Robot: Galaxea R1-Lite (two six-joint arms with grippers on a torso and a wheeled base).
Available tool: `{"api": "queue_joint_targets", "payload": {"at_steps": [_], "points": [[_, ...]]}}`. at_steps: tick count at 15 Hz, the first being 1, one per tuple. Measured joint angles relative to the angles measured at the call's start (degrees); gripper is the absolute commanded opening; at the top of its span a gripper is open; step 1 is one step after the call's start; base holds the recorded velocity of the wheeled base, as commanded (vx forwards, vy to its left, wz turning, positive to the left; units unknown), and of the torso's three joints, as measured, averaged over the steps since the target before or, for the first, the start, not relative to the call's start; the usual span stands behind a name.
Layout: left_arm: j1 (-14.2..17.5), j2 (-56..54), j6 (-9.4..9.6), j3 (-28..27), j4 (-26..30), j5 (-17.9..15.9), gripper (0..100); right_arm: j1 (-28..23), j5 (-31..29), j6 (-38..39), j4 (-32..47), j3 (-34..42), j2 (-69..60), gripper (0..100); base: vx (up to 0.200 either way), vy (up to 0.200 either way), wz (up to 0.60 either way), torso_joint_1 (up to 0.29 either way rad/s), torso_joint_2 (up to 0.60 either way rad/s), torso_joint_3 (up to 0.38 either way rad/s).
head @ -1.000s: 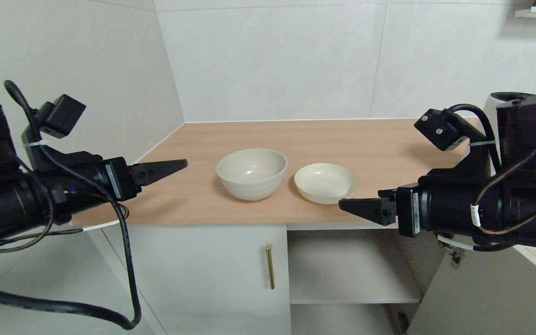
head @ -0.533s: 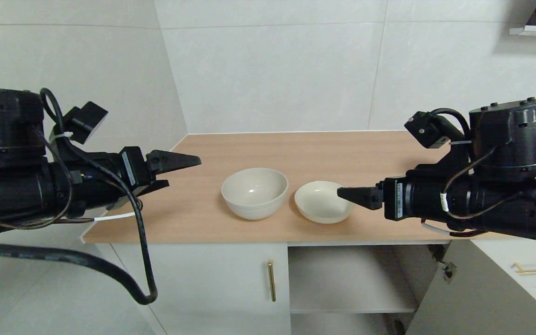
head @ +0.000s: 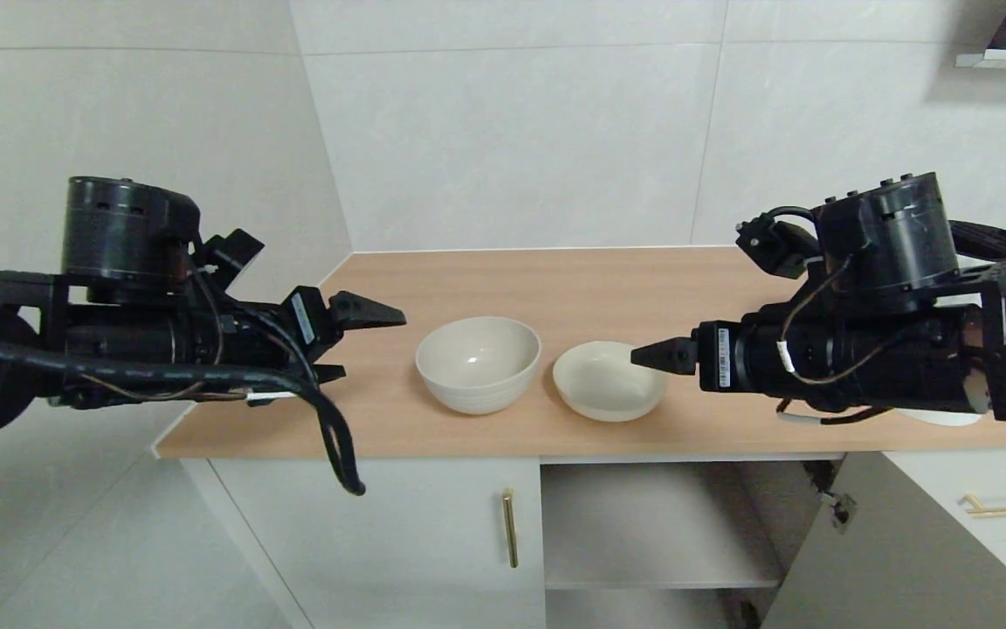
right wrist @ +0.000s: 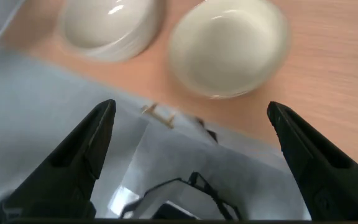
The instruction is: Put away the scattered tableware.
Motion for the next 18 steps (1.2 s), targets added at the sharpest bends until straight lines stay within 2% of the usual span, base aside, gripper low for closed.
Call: {"api": "queue_joint_targets", "payload": {"at_steps": [2, 4, 8, 9, 10, 11, 18], "points": [[-1.85, 2.84, -4.32, -1.84, -0.18, 4.53, 100, -1.46, -4.46, 1.26, 0.62, -2.56, 2.86, 100, 0.000, 0.000, 0.00, 0.000, 0.00, 0.000], [-3.69, 5.00, -5.45, -2.61, -1.83, 7.01, 100, -2.30, -8.02, 1.50, 0.60, -3.85, 5.33, 100, 0.000, 0.000, 0.00, 0.000, 0.00, 0.000], [-4.33, 8.39, -5.91, -2.84, -3.56, 7.28, 100, -2.58, -8.33, 1.50, 0.60, -4.44, 7.64, 100, 0.000, 0.000, 0.00, 0.000, 0.00, 0.000], [-4.34, 9.16, -7.47, -2.89, -4.79, 7.28, 100, -2.58, -8.41, 1.51, 0.57, -4.44, 7.89, 100, 0.000, 0.000, 0.00, 0.000, 0.00, 0.000], [-4.33, 10.06, -9.90, -2.91, -6.88, 7.22, 100, -2.58, -8.44, 1.51, 0.56, -4.41, 8.02, 100, 0.000, 0.000, 0.00, 0.000, 0.00, 0.000], [-4.28, 10.90, -10.53, -2.91, -7.72, 7.17, 100, -2.58, -8.46, 1.51, 0.54, -4.35, 8.06, 100, 0.000, 0.000, 0.00, 0.000, 0.00, 0.000], [-4.28, 14.62, -10.62, -2.84, -8.09, 7.19, 100, -2.54, -8.46, 1.54, 0.51, -4.28, 8.19, 100, 0.000, 0.000, 0.00, 0.000, 0.00, 0.000]]}}
